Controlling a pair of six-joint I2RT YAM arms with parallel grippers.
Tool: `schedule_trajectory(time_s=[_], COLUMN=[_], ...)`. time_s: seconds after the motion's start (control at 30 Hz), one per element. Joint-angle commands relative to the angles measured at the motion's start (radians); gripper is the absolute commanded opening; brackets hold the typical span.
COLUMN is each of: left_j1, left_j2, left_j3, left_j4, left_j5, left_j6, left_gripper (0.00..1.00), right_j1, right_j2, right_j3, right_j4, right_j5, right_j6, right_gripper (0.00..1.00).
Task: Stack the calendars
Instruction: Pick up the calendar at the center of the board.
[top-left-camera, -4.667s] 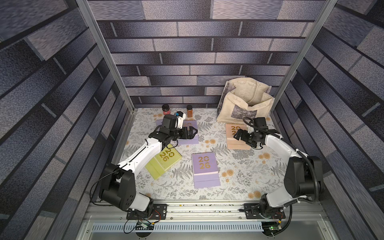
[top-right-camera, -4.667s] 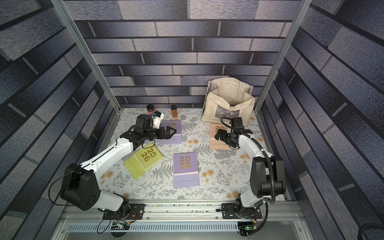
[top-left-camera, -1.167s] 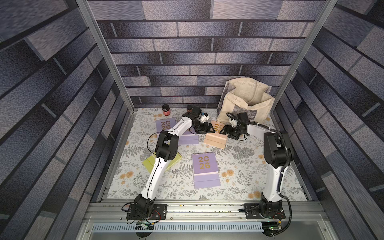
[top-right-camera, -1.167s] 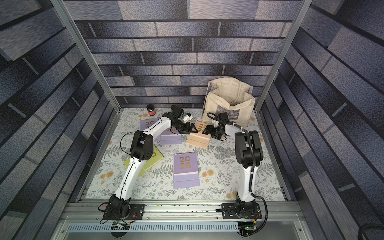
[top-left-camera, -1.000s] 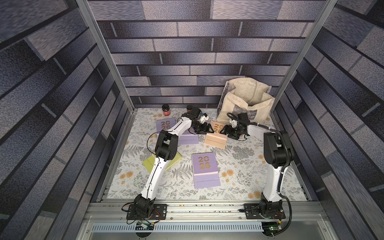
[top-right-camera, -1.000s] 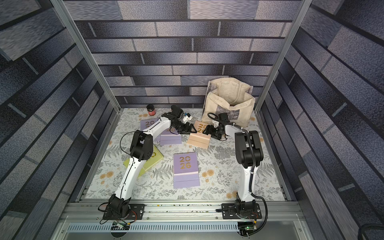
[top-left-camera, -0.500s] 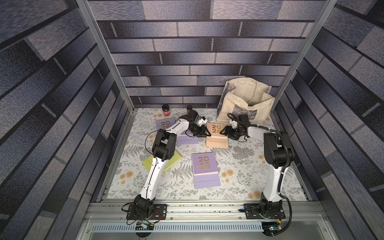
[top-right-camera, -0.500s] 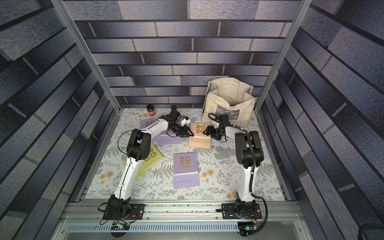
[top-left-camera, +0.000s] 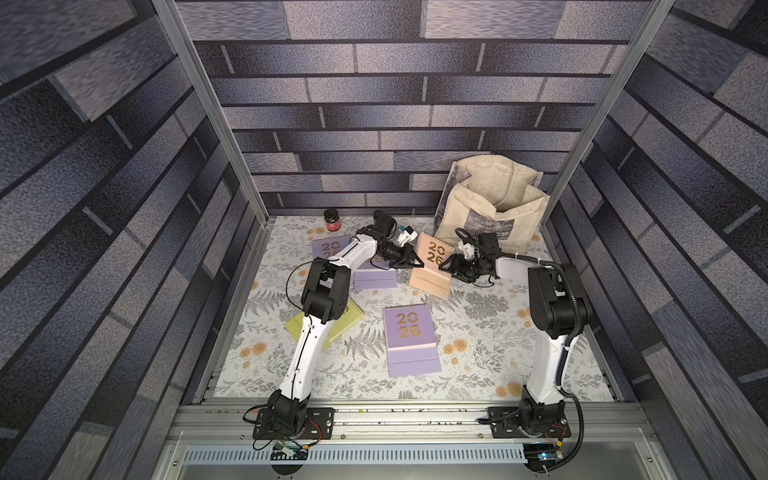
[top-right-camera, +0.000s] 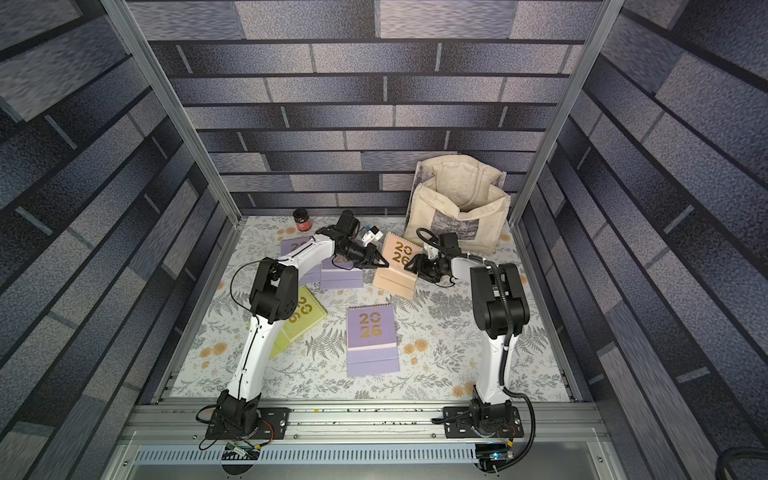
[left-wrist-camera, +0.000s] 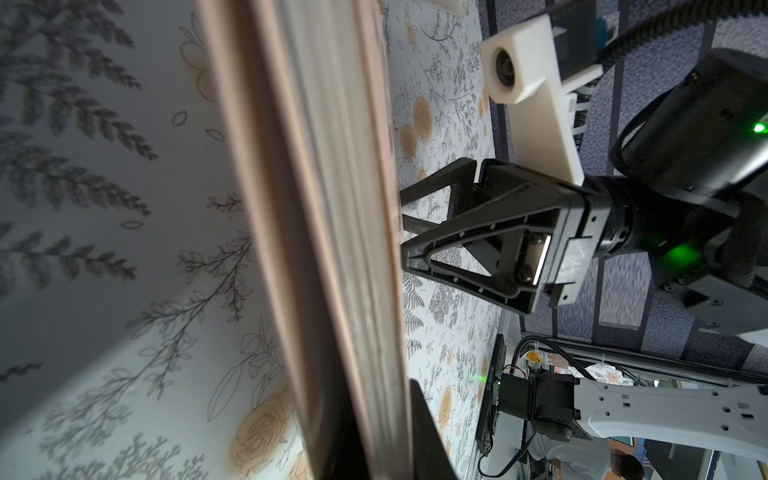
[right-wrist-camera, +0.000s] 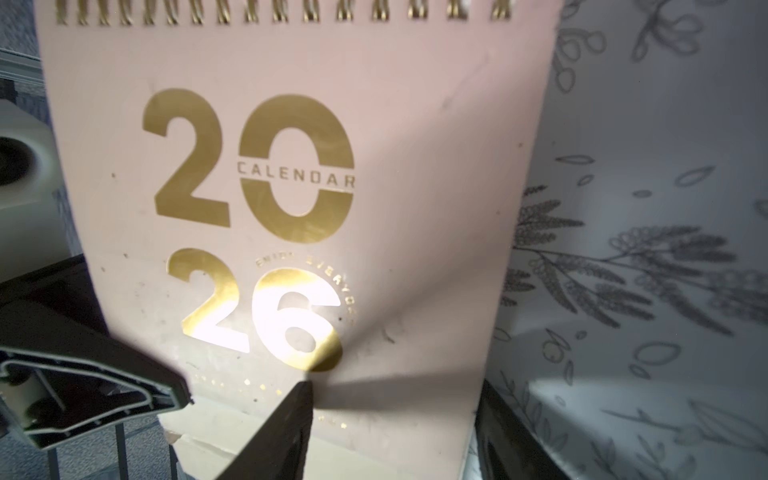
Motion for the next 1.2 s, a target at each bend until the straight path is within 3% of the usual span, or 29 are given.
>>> schedule_trajectory(time_s=[0.0, 0.27, 0.5, 0.6, 0.93, 1.17], left_j1=[-0.006, 0.049, 0.092, 0.088, 0.062, 0.046], left_j2=[-0.066, -0.184, -0.332, -0.351, -0.438, -0.523], left_j3=[-0.025, -0.167, -0.428, -0.482, -0.616, -0.689], left_j4=[0.074, 0.289, 0.871, 0.988, 1.040, 0.963], left_j5=[0.036, 0.101, 0.182, 0.201, 0.222, 0.227], left_j6=[-0.010, -0.137, -0.488, -0.566, -0.570, -0.491], left_gripper=[0.00, 0.00, 0.00, 0.00, 0.00, 0.00], right_j1=[0.022, -0.011, -0.057, -0.057, -0.057, -0.057], right_j2=[-0.051, -0.148, -0.256, -0.283, -0.348, -0.365], right_j3=[-0.022, -0.124, -0.258, -0.275, -0.323, -0.311], right_j4=[0.015, 0.104, 0.335, 0.388, 0.606, 0.601], right_j5=[-0.065, -0.088, -0.248, -0.285, -0.380, -0.396], right_j6=[0.015, 0.063, 0.192, 0.227, 0.337, 0.343], right_gripper=[0.63, 0.67, 0.72, 0.75, 0.76, 0.74])
